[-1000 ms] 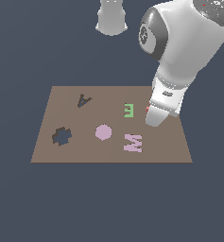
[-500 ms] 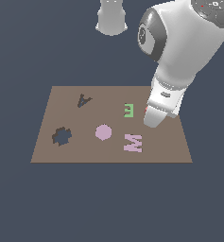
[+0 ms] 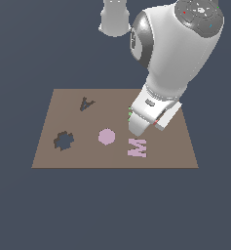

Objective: Insert a designated object into the corresponding slot on a board.

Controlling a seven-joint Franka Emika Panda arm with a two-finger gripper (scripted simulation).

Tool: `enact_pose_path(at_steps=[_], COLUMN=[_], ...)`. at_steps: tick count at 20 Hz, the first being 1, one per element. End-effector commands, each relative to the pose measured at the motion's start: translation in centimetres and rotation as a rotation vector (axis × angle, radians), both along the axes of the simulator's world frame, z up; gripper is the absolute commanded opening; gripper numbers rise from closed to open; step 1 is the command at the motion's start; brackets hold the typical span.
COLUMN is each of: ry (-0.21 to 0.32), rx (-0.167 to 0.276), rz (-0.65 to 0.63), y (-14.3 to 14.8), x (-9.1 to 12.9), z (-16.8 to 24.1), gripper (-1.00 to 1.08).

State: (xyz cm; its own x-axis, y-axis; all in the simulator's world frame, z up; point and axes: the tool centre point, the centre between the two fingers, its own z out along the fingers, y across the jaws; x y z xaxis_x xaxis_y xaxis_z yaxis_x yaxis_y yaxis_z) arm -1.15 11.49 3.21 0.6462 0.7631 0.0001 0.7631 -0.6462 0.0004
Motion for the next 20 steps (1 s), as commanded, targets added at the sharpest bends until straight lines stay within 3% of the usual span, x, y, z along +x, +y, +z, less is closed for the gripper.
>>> enact_pose_path(at_steps=[1,10,20], ry=[0.000,-0.001,0.000], rx=[0.000,0.000,-0.001], rz=[-0.096,-0.524,-0.998], y=[-1.7,-9.7,-18.1], x=[0.7,1.6,-1.6], z=[0.1,0.4,0.7], gripper=[-1.00,-1.00,-1.00])
